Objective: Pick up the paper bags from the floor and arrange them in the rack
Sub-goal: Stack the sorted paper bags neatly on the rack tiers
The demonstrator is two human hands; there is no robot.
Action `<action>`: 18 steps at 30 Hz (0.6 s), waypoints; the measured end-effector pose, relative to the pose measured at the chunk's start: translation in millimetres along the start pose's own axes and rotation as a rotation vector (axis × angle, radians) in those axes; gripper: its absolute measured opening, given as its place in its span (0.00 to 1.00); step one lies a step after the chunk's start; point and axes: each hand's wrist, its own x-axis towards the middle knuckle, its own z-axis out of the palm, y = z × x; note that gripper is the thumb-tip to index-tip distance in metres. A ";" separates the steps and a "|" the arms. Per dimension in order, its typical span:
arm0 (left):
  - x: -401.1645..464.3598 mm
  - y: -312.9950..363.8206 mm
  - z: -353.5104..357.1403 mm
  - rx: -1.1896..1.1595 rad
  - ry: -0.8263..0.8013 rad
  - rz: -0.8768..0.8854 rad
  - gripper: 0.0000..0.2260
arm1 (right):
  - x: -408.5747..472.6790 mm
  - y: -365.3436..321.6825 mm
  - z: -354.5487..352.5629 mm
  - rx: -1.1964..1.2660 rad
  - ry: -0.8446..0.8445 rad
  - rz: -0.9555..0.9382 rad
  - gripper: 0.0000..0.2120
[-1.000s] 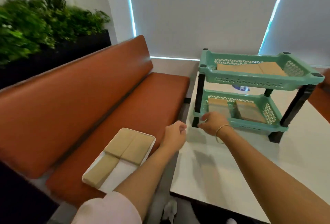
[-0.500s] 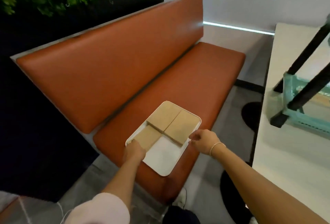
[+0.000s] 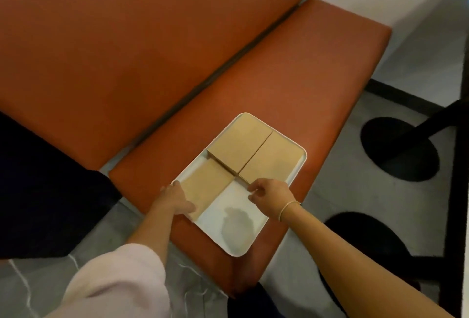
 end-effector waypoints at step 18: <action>-37.4 16.0 10.1 -0.275 0.075 -0.088 0.27 | -27.9 2.5 2.0 0.011 -0.001 0.001 0.13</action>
